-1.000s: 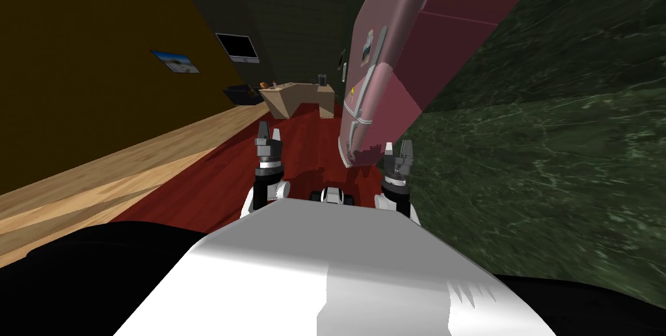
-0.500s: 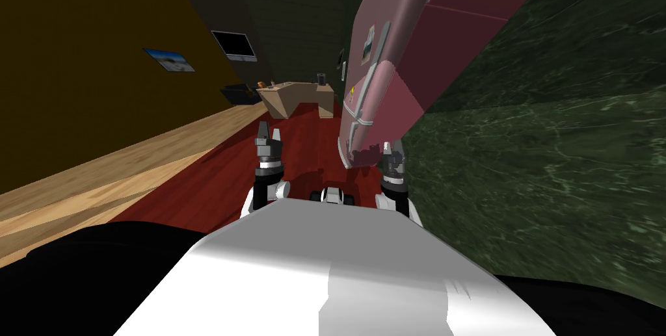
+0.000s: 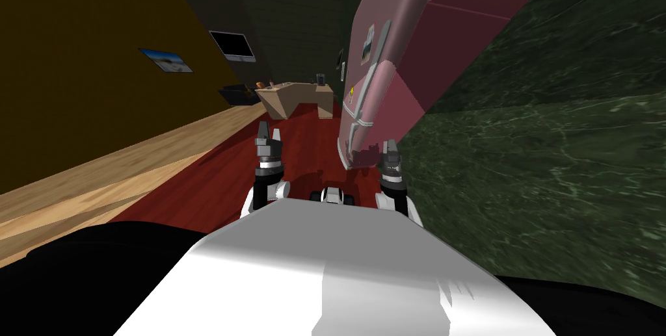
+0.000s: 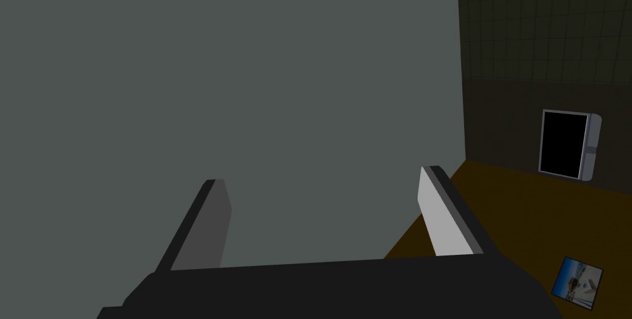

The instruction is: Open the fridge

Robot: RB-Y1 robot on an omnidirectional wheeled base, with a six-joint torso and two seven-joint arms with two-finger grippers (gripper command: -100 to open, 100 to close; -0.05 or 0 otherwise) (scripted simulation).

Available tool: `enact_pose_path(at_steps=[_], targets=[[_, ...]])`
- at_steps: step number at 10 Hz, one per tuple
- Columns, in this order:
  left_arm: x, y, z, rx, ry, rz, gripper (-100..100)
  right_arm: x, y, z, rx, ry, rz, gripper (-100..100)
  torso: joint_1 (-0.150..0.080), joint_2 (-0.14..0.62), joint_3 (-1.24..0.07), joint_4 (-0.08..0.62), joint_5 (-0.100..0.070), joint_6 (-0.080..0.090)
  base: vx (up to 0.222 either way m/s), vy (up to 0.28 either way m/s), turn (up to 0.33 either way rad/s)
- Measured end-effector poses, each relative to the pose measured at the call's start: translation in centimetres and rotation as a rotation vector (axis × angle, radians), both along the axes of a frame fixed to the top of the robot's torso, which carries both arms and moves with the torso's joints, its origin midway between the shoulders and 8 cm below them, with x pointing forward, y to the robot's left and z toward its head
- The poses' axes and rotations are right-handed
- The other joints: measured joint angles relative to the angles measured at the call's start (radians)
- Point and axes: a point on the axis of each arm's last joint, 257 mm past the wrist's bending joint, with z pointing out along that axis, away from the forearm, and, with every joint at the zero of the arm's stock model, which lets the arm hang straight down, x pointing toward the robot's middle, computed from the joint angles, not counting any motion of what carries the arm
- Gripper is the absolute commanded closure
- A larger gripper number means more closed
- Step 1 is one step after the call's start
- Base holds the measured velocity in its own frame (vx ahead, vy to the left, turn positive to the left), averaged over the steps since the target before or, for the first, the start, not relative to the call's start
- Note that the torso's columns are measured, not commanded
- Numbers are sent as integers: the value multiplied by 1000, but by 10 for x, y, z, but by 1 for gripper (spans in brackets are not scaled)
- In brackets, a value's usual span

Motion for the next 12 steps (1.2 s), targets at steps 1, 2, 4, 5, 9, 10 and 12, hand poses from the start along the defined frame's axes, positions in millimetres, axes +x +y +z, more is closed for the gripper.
enact_pose_path(at_steps=[1, 2, 4, 5, 9, 10, 12], targets=[[0, 0, 0, 0, 0, 0, 0, 3, 1, -1, -30, -3, -17, -100, 0, 0, 0, 0, 0, 0, 55, 10, -10], [0, 0, 0, 0, 0, 0, 0, 3, 2, -1, -53, -5, -33, -100, 0, 0, 0, 0, 0, 0, 67, 9, -24], [0, 0, 0, 0, 0, 0, 0, 6, 6, -2, -107, -11, -68, -100, 0, 1, 0, 0, 0, 0, 66, 6, -16], [0, 0, 0, 0, 0, 0, 0, 8, 8, -3, -139, -15, -86, -100, 0, 0, 0, 0, 0, 0, 63, 3, -11], [0, 0, 0, 0, 0, 0, 0, 16, 13, -4, -255, -32, -163, -100, 0, 0, 0, 0, 0, 0, 67, 5, -18], [0, 0, 0, 0, 0, 0, 0, 18, 14, -5, -282, -36, -182, -100, 0, 1, 1, 0, 0, 0, 24, 7, 1], [0, 0, 0, 0, 0, 0, 0, 20, 16, -6, -327, -44, -213, -100, 0, 0, 0, 0, 0, 0, 57, 10, -21]])
